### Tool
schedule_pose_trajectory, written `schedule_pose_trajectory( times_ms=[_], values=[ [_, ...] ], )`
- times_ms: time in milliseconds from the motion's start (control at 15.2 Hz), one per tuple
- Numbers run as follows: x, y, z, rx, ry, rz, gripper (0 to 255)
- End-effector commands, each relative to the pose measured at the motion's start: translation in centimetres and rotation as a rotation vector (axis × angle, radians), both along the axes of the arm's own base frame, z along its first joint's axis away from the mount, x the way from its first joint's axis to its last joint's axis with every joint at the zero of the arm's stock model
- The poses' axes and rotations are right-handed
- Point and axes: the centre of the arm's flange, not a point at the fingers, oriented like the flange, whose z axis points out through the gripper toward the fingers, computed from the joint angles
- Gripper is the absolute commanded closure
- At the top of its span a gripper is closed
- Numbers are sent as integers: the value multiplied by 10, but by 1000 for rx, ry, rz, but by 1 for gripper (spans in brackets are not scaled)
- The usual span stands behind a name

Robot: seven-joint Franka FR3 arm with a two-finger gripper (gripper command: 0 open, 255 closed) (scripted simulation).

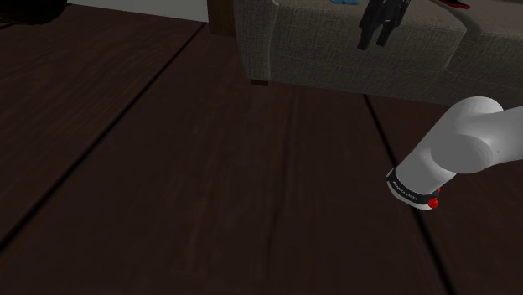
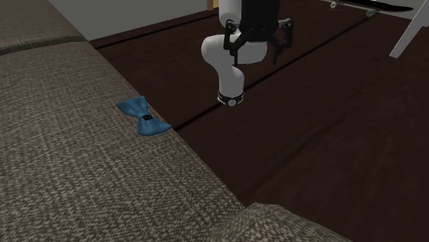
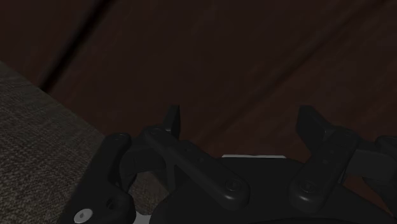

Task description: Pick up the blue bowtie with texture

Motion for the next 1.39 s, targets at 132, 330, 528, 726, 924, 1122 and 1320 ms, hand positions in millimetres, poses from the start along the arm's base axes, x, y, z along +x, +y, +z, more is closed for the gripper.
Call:
schedule_pose_trajectory(
  times_ms=[132,330,528,726,924,1122,1320],
  values=[
    [19,-15,4,-11,-6,2,0],
    [47,-39,12,-28,-15,4,0],
    [75,-61,20,-45,-23,7,0],
    [103,-84,28,-62,-32,9,0],
    [130,-107,37,-79,-41,12,0],
    [158,-129,47,-95,-50,14,0],
    [186,-151,57,-112,-58,17,0]
  ],
)
